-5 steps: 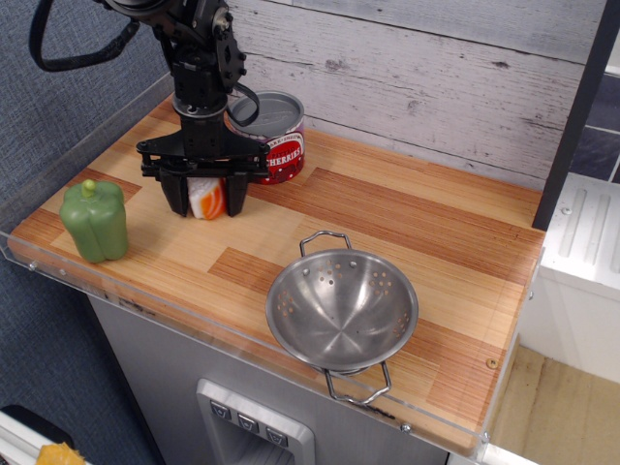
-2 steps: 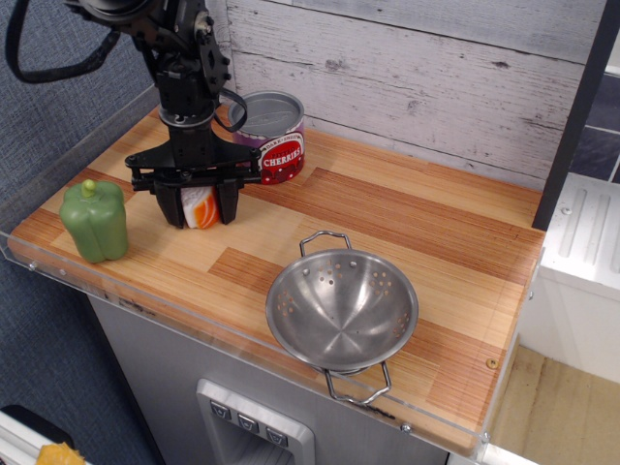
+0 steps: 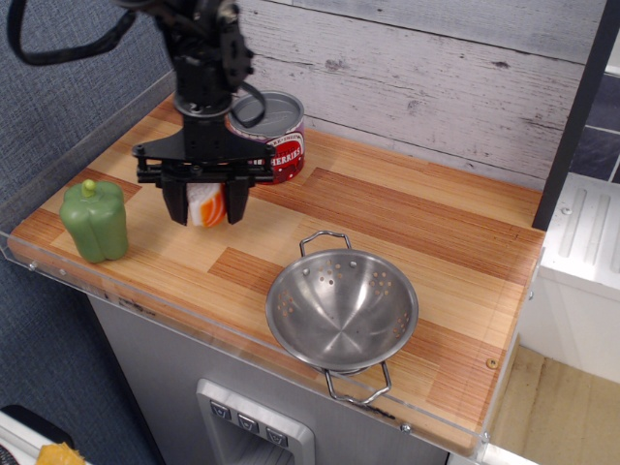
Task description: Place the meat in the pot
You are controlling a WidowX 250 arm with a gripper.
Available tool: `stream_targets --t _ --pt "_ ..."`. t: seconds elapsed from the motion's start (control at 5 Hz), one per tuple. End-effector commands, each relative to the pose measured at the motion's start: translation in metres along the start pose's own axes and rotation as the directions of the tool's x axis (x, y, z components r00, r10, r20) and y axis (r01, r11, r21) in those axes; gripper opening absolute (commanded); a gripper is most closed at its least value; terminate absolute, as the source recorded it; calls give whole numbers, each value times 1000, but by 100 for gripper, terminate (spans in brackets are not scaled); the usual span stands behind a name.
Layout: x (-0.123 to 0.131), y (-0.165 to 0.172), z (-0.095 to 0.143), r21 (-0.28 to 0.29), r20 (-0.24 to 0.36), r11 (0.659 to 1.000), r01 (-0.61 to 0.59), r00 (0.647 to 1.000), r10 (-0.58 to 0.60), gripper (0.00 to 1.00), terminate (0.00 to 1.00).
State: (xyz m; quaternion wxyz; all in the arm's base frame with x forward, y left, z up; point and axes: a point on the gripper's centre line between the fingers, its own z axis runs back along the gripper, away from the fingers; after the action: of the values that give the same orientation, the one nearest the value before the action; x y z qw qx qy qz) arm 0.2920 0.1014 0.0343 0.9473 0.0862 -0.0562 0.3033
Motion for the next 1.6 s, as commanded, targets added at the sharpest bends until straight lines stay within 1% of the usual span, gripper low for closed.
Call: stream_targets --t 0.0,0.2,0.4,0.6,0.8,1.0,1.2,1.4 --pt "-24 -24 39 -12 50 999 37 998 -36 0 0" --pt "-50 -35 55 -53 46 996 71 997 -69 0 0" --pt "-72 -41 60 -45 52 992 117 992 -114 0 0" --pt "-96 -47 71 -70 87 987 144 987 -137 0 0" --pt "-110 -58 64 -123 63 977 177 983 -170 0 0" --pt "-118 -72 57 -132 62 969 208 978 -201 0 0" --pt "-120 -79 49 -162 54 960 228 973 -223 0 0" --pt "-122 -84 42 -152 57 961 232 972 -226 0 0"
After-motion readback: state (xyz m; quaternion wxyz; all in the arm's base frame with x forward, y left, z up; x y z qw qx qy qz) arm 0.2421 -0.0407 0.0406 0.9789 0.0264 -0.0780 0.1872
